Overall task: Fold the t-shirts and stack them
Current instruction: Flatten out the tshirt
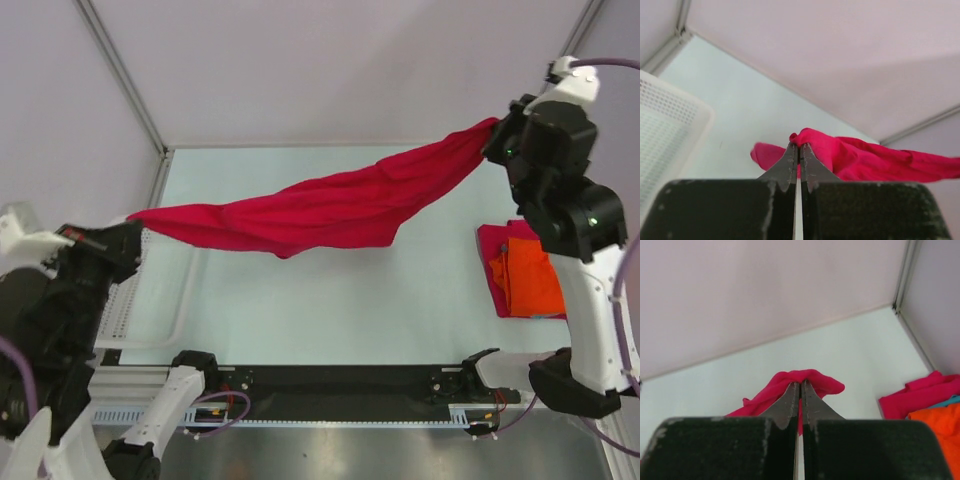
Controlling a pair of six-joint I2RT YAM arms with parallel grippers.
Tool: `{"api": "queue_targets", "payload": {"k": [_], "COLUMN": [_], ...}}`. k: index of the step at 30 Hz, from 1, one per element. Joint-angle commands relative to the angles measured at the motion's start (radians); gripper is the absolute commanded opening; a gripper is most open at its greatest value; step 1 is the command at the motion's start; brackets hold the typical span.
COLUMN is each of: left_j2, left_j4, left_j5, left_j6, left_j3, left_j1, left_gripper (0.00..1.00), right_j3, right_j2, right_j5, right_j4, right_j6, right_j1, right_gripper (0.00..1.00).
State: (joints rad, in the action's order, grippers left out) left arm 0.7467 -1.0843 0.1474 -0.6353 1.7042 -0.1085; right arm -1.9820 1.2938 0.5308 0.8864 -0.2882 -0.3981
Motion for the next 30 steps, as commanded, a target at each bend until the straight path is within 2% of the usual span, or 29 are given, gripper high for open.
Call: {"api": "queue_targets", "payload": {"k": [1,9,12,13,16,21,25,30], "left_j2": [-0.046,-0.053,-0.035,-0.027,-0.004,-0.007,0.022,0.029], "left_j4": [-0.034,-0.031,-0.023,-0.022,0.003,0.11,0.172,0.216], "left_j5": [0.129,0.141,0.107,0.092,0.028,-0.055,-0.167,-0.181], "left_j6": [-0.001,-0.004,0.006,0.008,0.009,-0.026,-0.05,-0.06], "left_j3": [0.052,0.045,0.026,-0.001,-0.096,-0.302,-0.469,-0.555], "left_j1": [0.009,0.009,0.009,0.009,0.009,0.009,0.009,0.009], "left_gripper": [0.0,0.0,0.0,0.0,0.0,0.0,0.0,0.0], "right_j3": [-0.122,-0.15,-0.15,-0.149,-0.095,0.057,0.144,0.164], "right_j2": [-0.027,-0.022,0.024,0.041,0.136,0.382,0.574,0.711], "right_j5": [0.087,0.08,0.037,-0.039,-0.286,-0.598,-0.629,-0.641], "right_j4": [0.046,0.072,0.097,0.105,0.114,0.065,0.036,-0.023], "right_j6": [0.021,0.001,-0.018,-0.029,-0.08,-0.091,-0.075,-0.078], "right_j1": [-0.004,-0.005,0.021,0.043,0.122,0.13,0.09,0.065], "right_gripper": [0.0,0.0,0.0,0.0,0.0,0.0,0.0,0.0]}}
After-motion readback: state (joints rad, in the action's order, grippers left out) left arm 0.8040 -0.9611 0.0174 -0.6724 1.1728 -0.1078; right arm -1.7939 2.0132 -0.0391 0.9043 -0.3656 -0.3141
